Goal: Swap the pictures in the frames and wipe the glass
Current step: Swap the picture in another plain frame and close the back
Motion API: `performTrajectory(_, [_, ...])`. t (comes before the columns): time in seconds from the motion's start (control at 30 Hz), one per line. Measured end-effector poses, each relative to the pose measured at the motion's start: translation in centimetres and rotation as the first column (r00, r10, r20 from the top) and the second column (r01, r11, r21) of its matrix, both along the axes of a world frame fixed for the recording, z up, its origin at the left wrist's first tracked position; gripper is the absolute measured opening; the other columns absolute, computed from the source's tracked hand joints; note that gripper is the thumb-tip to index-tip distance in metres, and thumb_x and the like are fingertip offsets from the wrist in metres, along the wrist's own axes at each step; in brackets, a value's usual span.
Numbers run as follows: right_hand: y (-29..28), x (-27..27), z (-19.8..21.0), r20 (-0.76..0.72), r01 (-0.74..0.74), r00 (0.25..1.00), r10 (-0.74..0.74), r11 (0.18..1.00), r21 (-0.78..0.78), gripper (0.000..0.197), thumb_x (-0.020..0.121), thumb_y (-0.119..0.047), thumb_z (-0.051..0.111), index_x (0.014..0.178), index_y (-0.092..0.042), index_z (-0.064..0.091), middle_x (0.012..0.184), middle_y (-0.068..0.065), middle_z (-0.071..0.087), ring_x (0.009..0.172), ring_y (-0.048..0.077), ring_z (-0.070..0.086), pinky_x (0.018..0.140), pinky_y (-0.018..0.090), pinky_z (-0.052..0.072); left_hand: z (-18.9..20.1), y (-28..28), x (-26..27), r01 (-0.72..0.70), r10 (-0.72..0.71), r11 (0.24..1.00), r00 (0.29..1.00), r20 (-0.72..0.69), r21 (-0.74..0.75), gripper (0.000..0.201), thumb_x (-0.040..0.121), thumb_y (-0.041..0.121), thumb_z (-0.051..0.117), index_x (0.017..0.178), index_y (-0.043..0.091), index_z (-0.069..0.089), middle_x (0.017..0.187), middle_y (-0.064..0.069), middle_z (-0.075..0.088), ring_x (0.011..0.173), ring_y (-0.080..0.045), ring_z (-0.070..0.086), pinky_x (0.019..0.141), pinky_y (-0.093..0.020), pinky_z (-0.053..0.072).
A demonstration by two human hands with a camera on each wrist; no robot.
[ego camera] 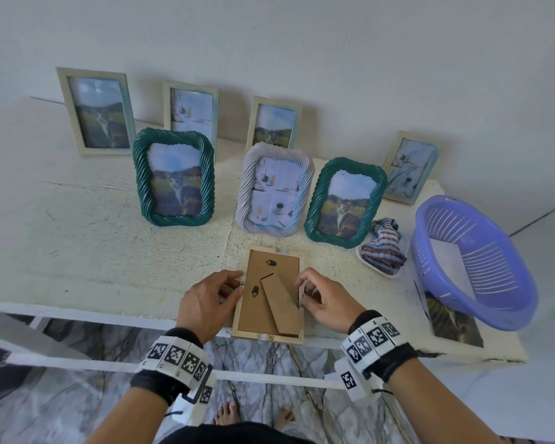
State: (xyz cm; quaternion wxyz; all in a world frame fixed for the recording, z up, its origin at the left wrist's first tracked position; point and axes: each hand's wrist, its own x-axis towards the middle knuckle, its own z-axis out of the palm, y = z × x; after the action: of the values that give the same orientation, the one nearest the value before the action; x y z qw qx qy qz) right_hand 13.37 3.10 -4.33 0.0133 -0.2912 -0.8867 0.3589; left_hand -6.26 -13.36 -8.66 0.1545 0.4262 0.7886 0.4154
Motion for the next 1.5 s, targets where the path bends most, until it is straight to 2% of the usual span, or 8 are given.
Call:
performTrajectory(0.13, [0.9, 0.3, 0.5, -0.001, -0.038, 0.999, 0.038, 0.997, -0.06, 0.009, 0.087, -0.013, 0.064, 0.094, -0.018, 0.06, 0.084, -0.002, 0.064, 0.073, 0.005, 0.056, 0.067, 0.013, 0.045, 0.0, 0.0, 0.1, -0.007, 0.007, 1.0, 1.0, 0.0, -0.002, 0.025, 0.087, 0.026, 0.07, 0.111, 0.029, 0.068, 0.086, 0.019, 0.067, 0.076, 0.003, 0.062, 0.067, -0.028, 0.056])
performTrajectory(0.37, [1.6, -0.4, 0.0, 0.026, -0.056, 0.998, 0.056, 0.998, -0.008, 0.014, 0.087, -0.023, 0.068, 0.085, -0.017, 0.055, 0.08, -0.008, 0.061, 0.069, 0.001, 0.051, 0.062, 0.01, 0.038, -0.1, 0.0, 0.0, 0.005, -0.005, 1.0, 1.0, -0.007, 0.003, 0.025, 0.087, 0.025, 0.07, 0.112, 0.028, 0.069, 0.086, 0.017, 0.067, 0.076, 0.0, 0.063, 0.067, -0.029, 0.056])
performTrajectory(0.63, [0.7, -0.6, -0.5, -0.017, 0.036, 0.999, -0.036, 0.999, 0.011, 0.017, 0.088, -0.018, 0.066, 0.079, -0.011, 0.053, 0.078, 0.0, 0.063, 0.073, 0.014, 0.057, 0.066, 0.024, 0.044, -0.5, -0.1, 0.2, 0.069, -0.063, 0.997, 0.986, -0.154, 0.031, 0.023, 0.09, 0.022, 0.066, 0.113, 0.026, 0.068, 0.091, 0.013, 0.063, 0.067, -0.004, 0.057, 0.056, -0.028, 0.054])
performTrajectory(0.8, [0.5, -0.6, -0.7, -0.041, 0.048, 0.998, -0.048, 0.999, 0.0, 0.021, 0.088, -0.017, 0.066, 0.076, -0.015, 0.049, 0.074, -0.001, 0.06, 0.067, 0.008, 0.053, 0.061, 0.016, 0.039, -0.7, 0.0, 0.0, 0.139, -0.135, 0.99, 0.974, -0.184, 0.01, 0.028, 0.093, 0.031, 0.051, 0.114, 0.029, 0.069, 0.093, 0.014, 0.056, 0.069, -0.007, 0.057, 0.055, -0.025, 0.051])
performTrajectory(1.03, [0.4, -0.5, -0.4, -0.041, 0.06, 0.997, -0.06, 0.998, -0.006, 0.026, 0.088, -0.017, 0.066, 0.073, -0.02, 0.046, 0.071, -0.007, 0.056, 0.063, 0.0, 0.049, 0.06, 0.012, 0.038, -0.4, 0.1, -0.2, 0.141, -0.141, 0.99, 0.978, -0.15, -0.014, 0.021, 0.095, 0.027, 0.056, 0.109, 0.036, 0.069, 0.093, 0.018, 0.054, 0.068, -0.003, 0.056, 0.056, -0.018, 0.045])
performTrajectory(1.2, [0.4, -0.7, 0.0, 0.001, 0.046, 0.999, -0.046, 0.998, 0.03, 0.023, 0.086, -0.019, 0.067, 0.073, -0.019, 0.048, 0.073, -0.002, 0.059, 0.065, 0.008, 0.052, 0.061, 0.019, 0.041, -0.3, 0.0, -0.3, 0.144, -0.141, 0.99, 0.981, -0.13, 0.01, 0.031, 0.091, 0.043, 0.046, 0.11, 0.034, 0.069, 0.093, 0.019, 0.056, 0.066, 0.002, 0.055, 0.056, -0.014, 0.043])
performTrajectory(1.33, [0.9, -2.0, 0.7, 0.085, 0.023, 0.996, -0.037, 0.987, 0.16, 0.014, 0.083, -0.028, 0.064, 0.084, -0.02, 0.052, 0.084, -0.002, 0.056, 0.076, 0.013, 0.054, 0.07, 0.031, 0.047, -0.1, 0.0, -0.3, 0.138, -0.134, 0.99, 0.982, -0.131, 0.023, 0.033, 0.091, 0.047, 0.046, 0.11, 0.032, 0.068, 0.091, 0.02, 0.056, 0.065, 0.01, 0.051, 0.056, -0.008, 0.039])
performTrajectory(1.5, [1.6, -4.6, 1.1, 0.131, 0.052, 0.987, -0.091, 0.96, 0.275, 0.051, 0.091, -0.023, 0.052, 0.14, -0.022, 0.041, 0.115, 0.008, 0.045, 0.102, 0.023, 0.05, 0.09, 0.036, 0.046, -0.4, 0.0, -0.2, 0.114, -0.11, 0.993, 0.984, -0.139, 0.019, 0.025, 0.091, 0.026, 0.065, 0.115, 0.031, 0.066, 0.089, 0.019, 0.058, 0.065, 0.011, 0.05, 0.056, -0.007, 0.039])
